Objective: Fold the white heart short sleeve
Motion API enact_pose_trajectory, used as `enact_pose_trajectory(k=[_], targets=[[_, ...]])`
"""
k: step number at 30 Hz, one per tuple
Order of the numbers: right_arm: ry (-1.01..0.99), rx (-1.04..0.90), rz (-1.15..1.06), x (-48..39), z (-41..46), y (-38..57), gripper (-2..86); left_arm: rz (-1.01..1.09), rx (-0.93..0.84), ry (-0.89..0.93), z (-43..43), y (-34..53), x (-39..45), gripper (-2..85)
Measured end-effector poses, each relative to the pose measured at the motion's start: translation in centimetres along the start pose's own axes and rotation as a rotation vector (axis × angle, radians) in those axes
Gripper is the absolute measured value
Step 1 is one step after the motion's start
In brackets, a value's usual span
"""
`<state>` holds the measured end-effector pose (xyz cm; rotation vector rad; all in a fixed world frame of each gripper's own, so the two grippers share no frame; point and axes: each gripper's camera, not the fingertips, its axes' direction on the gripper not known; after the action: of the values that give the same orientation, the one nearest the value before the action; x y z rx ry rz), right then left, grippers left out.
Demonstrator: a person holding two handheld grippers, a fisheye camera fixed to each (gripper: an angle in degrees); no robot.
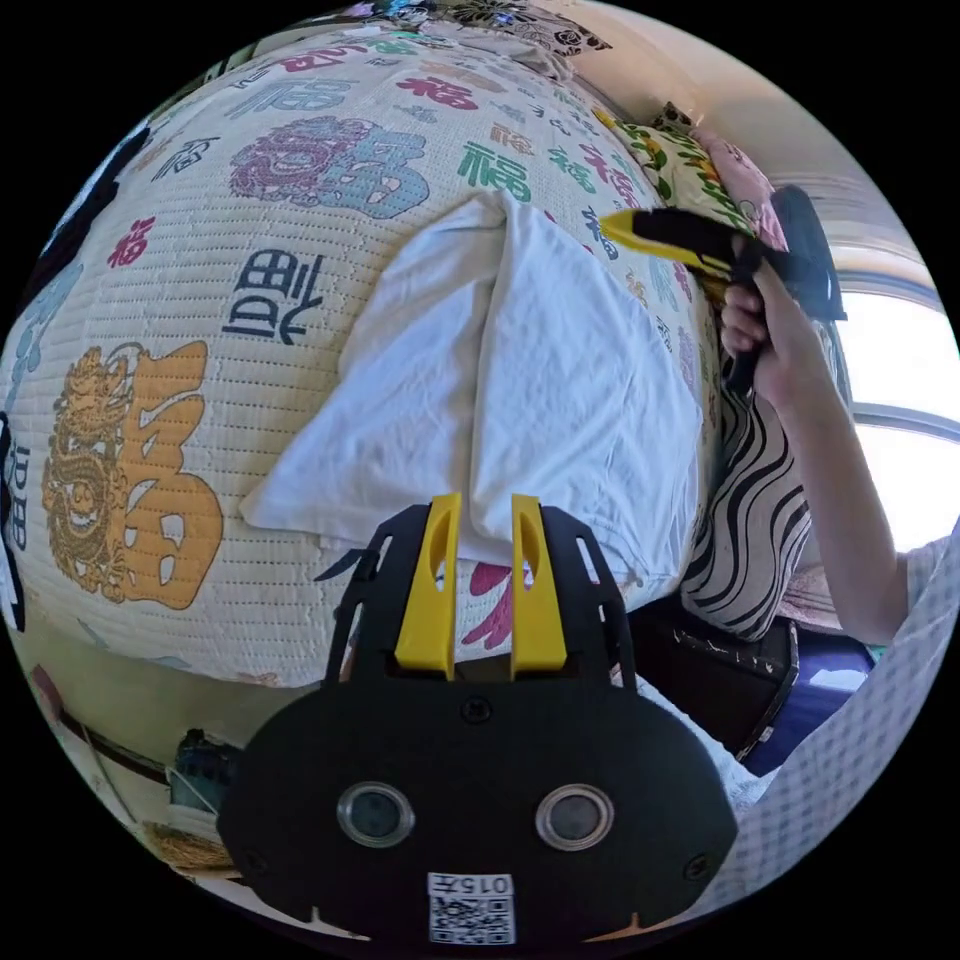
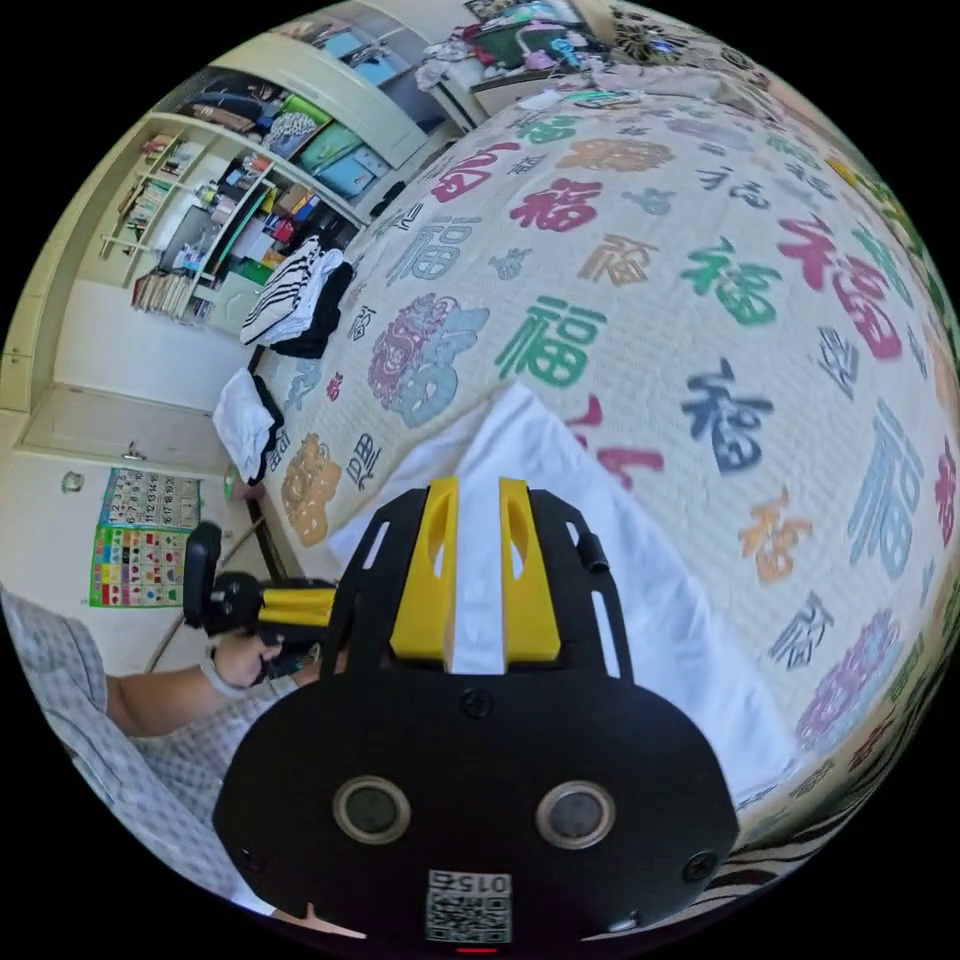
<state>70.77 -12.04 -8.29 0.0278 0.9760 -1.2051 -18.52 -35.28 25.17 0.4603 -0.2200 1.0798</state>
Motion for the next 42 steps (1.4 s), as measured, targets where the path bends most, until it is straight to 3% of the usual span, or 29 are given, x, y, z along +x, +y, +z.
enact_pose_trajectory(k=[4,7,17,24,28,32,38,42], targets=[[0.063,-0.131,-0.016,-1.2,5.4,-8.5,7.9,-0.057,0.01,0.111,-0.1,0.2,-0.3,6.3],[0.09,-0.254,0.024,-0.5,9.8,-12.0,2.9,-0.049,-0.02,0.134,-0.4,0.4,0.3,2.2],[0.274,-0.271,-0.065,-1.7,11.6,-18.4,-0.8,-0.037,0.025,0.082,-5.4,1.8,2.8,-0.6],[0.166,-0.275,-0.074,-0.6,13.4,-20.9,1.8,-0.085,-0.025,0.133,-6.2,2.4,2.4,1.6],[0.124,-0.149,-0.119,-0.1,8.3,-19.1,4.2,0.006,-0.018,0.002,-10.7,3.9,3.2,4.5],[0.189,-0.151,-0.134,0.6,6.2,-16.9,5.2,-0.046,-0.001,-0.097,-14.6,5.1,1.4,6.8],[0.189,-0.223,-0.201,-0.2,9.7,-22.9,7.1,-0.086,0.107,-0.123,-17.5,5.3,0.6,9.3],[0.154,-0.278,-0.233,-1.5,13.1,-28.5,8.5,-0.076,0.079,-0.138,-16.6,4.6,0.8,10.2]])
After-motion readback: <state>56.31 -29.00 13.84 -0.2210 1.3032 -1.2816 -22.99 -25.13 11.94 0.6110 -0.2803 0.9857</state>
